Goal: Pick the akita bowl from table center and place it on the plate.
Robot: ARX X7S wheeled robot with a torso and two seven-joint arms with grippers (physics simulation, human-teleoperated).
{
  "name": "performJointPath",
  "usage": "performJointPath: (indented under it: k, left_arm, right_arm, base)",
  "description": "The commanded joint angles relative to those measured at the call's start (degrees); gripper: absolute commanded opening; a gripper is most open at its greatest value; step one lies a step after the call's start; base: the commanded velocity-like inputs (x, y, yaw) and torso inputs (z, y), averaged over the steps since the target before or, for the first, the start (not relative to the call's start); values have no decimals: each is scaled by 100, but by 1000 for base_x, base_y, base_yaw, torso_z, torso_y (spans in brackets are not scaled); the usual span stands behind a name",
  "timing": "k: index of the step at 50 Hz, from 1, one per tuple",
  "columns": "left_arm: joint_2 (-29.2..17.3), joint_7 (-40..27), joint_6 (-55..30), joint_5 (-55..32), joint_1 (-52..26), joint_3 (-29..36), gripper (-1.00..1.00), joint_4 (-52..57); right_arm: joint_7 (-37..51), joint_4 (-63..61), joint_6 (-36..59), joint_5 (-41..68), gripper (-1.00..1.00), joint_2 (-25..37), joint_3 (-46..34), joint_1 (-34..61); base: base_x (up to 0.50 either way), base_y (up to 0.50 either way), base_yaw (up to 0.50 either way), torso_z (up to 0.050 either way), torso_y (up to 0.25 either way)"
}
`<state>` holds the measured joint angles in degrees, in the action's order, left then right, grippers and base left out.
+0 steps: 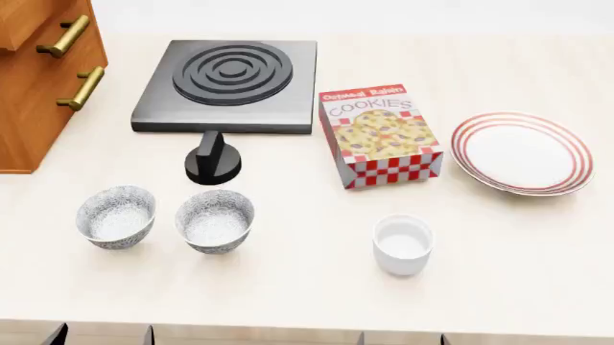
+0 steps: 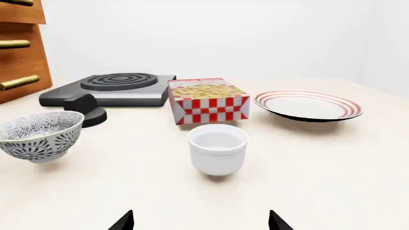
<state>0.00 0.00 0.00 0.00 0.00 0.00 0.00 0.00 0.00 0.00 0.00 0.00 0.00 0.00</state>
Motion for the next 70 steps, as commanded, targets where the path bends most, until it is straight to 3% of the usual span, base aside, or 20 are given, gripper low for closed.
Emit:
performJointPath:
  k: [1,4,22,38,44,62,70]
  left_arm:
    - [-119,-71,2,-3,38,159,100,22]
    - [-107,-181,-62,293,-10,189,100,-97]
    - [-360,-531,-81,183,-42,454,100,87]
    - [-461,-730,-1393,322,204,640,100,2948]
    - [-499,-779,-1816,361,194,700,100,3699]
    - [-658,-888,-2324,298,121,772,100,4606]
    - [-707,-942,-2370,238,129,802,100,4708]
  right_arm:
    - [107,-111,96,86,100,91,-122,-9]
    - [62,-105,95,54,100,56,-72,-9]
    - [305,-208,52,604,100,273,-284,49]
    - [724,-3615,1818,752,100,563,-558,314]
    - [849,-4270,2306,766,100,634,-657,493]
    - [998,-4714,2493,946,100,747,-724,581]
    - [1029,-4749,2448,1091,100,770,-715,569]
  base:
    - [0,0,0,0,0]
    - [0,0,0,0,0]
    - [0,0,0,0,0]
    - [0,0,0,0,0]
    - [0,0,0,0,0]
    - [0,-10,0,0,0]
    - [0,-500,0,0,0]
